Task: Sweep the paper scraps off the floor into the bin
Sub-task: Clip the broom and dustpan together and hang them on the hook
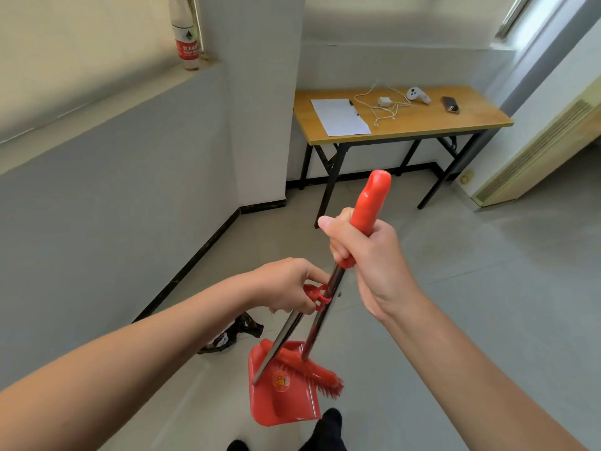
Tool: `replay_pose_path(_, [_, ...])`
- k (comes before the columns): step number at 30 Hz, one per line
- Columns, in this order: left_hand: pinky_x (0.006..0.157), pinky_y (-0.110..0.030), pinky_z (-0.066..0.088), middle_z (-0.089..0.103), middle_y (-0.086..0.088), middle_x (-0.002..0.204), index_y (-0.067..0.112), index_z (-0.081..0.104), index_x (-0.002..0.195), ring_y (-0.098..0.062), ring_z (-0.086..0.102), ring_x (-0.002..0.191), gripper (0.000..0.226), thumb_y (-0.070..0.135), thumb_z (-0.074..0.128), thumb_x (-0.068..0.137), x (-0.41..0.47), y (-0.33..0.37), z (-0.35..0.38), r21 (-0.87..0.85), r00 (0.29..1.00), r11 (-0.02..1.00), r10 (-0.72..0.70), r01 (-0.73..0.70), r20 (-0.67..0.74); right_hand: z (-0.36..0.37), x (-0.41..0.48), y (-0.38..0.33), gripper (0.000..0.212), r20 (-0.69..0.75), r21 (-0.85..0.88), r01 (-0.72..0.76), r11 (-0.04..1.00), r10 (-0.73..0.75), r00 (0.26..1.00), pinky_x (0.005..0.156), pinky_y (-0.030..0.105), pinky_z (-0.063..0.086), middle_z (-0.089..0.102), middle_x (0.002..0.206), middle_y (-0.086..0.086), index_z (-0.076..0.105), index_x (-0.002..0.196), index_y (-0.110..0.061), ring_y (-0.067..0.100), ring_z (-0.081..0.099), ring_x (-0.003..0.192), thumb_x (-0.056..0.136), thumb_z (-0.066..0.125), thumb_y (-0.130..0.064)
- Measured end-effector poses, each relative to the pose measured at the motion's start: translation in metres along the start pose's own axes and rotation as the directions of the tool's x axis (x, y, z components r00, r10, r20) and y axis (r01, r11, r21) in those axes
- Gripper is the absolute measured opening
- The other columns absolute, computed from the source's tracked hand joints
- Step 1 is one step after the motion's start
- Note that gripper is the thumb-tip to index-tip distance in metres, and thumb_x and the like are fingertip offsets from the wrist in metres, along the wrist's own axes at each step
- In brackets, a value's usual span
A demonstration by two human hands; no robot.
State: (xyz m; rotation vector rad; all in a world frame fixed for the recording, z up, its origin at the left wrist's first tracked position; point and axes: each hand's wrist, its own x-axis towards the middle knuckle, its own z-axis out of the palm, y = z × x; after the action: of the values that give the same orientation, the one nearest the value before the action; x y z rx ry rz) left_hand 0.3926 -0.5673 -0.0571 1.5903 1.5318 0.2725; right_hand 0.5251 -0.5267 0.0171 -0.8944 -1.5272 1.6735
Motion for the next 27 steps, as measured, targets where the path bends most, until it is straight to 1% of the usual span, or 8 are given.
replay_pose_path(7, [0.051, -0.031, 0.050, 0.053, 0.011, 0.058, 0.049, 0.057, 0.074, -0.020, 0.059, 0.055, 0.022, 0.029, 0.065, 0.072, 0.065, 0.023, -0.004, 0.042, 0.990, 0.992, -0.117, 0.120, -0.072, -0.048, 0.056, 0.006, 0.047, 0.011, 0.057, -0.064, 0.996, 0.064, 0.998, 0.059, 0.024, 0.031, 0.033, 0.049, -0.003, 0.036, 0.050, -0.018, 0.015, 0.032, 0.054, 0.085, 0.065, -0.009])
replay_pose_path(11, [0.054, -0.029, 0.041, 0.053, 0.025, 0.055, 0.056, 0.051, 0.063, -0.009, 0.052, 0.057, 0.028, 0.034, 0.065, 0.073, 0.101, 0.043, -0.020, 0.100, 0.979, 0.983, -0.138, 0.155, -0.151, -0.081, 0.092, -0.002, 0.044, 0.076, 0.056, -0.076, 0.996, 0.071, 0.995, 0.067, 0.024, 0.033, 0.037, 0.053, -0.003, 0.042, 0.050, -0.021, 0.013, 0.038, 0.056, 0.085, 0.069, -0.018])
replay_pose_path(15, [0.054, -0.032, 0.048, 0.056, 0.028, 0.058, 0.058, 0.057, 0.073, -0.005, 0.053, 0.053, 0.028, 0.032, 0.066, 0.073, 0.124, 0.060, -0.048, 0.089, 0.958, 0.973, -0.192, 0.215, -0.212, -0.115, 0.129, -0.012, 0.019, 0.322, 0.031, -0.098, 0.995, 0.083, 0.943, 0.083, 0.023, 0.041, 0.061, 0.082, -0.014, 0.059, 0.092, -0.022, 0.002, 0.058, 0.087, 0.082, 0.073, -0.029])
replay_pose_path(18, [0.051, -0.037, 0.055, 0.065, 0.015, 0.067, 0.056, 0.062, 0.085, -0.010, 0.056, 0.049, 0.030, 0.029, 0.068, 0.074, 0.128, 0.061, -0.074, -0.006, 0.936, 0.975, -0.213, 0.220, -0.281, -0.148, 0.161, 0.001, 0.071, 0.419, -0.228, -0.029, 0.973, 0.125, 0.899, 0.105, 0.027, 0.036, 0.051, 0.128, -0.011, 0.037, 0.131, -0.035, 0.005, 0.043, 0.126, 0.074, 0.078, -0.040])
replay_pose_path(20, [0.056, -0.042, 0.058, 0.071, 0.008, 0.080, 0.057, 0.062, 0.089, -0.018, 0.065, 0.060, 0.032, 0.030, 0.070, 0.073, 0.129, 0.064, -0.092, -0.033, 0.920, 0.980, -0.194, 0.195, -0.340, -0.163, 0.179, 0.018, 0.076, 0.501, -0.433, 0.043, 0.901, 0.201, 0.842, 0.115, 0.032, 0.029, 0.041, 0.138, -0.014, 0.036, 0.134, -0.042, 0.005, 0.036, 0.133, 0.071, 0.079, -0.048])
replay_pose_path(22, [0.065, -0.038, 0.060, 0.073, 0.012, 0.088, 0.048, 0.065, 0.101, -0.017, 0.070, 0.073, 0.033, 0.028, 0.070, 0.074, 0.131, 0.072, -0.113, -0.036, 0.910, 0.987, -0.160, 0.158, -0.382, -0.161, 0.193, 0.035, 0.080, 0.563, -0.552, 0.124, 0.824, 0.260, 0.785, 0.115, 0.036, 0.031, 0.037, 0.139, -0.018, 0.039, 0.135, -0.044, 0.001, 0.037, 0.132, 0.066, 0.079, -0.055])
replay_pose_path(24, [0.049, -0.015, 0.049, 0.066, 0.025, 0.070, 0.037, 0.065, 0.101, 0.000, 0.061, 0.057, 0.028, 0.024, 0.071, 0.078, 0.135, 0.082, -0.137, 0.015, 0.895, 0.988, -0.130, 0.151, -0.427, -0.146, 0.210, 0.038, 0.079, 0.567, -0.543, 0.128, 0.830, 0.250, 0.785, 0.109, 0.030, 0.038, 0.050, 0.132, -0.021, 0.045, 0.132, -0.043, -0.002, 0.047, 0.124, 0.063, 0.081, -0.055])
replay_pose_path(27, [0.040, -0.009, 0.034, 0.056, 0.020, 0.059, 0.038, 0.058, 0.097, 0.008, 0.052, 0.049, 0.024, 0.040, 0.073, 0.079, 0.145, 0.092, -0.175, 0.155, 0.862, 0.963, -0.119, 0.221, -0.492, -0.123, 0.252, 0.034, 0.039, 0.486, -0.411, 0.077, 0.908, 0.147, 0.861, 0.095, 0.026, 0.050, 0.072, 0.103, -0.013, 0.067, 0.107, -0.037, 0.002, 0.065, 0.100, 0.071, 0.082, -0.037])
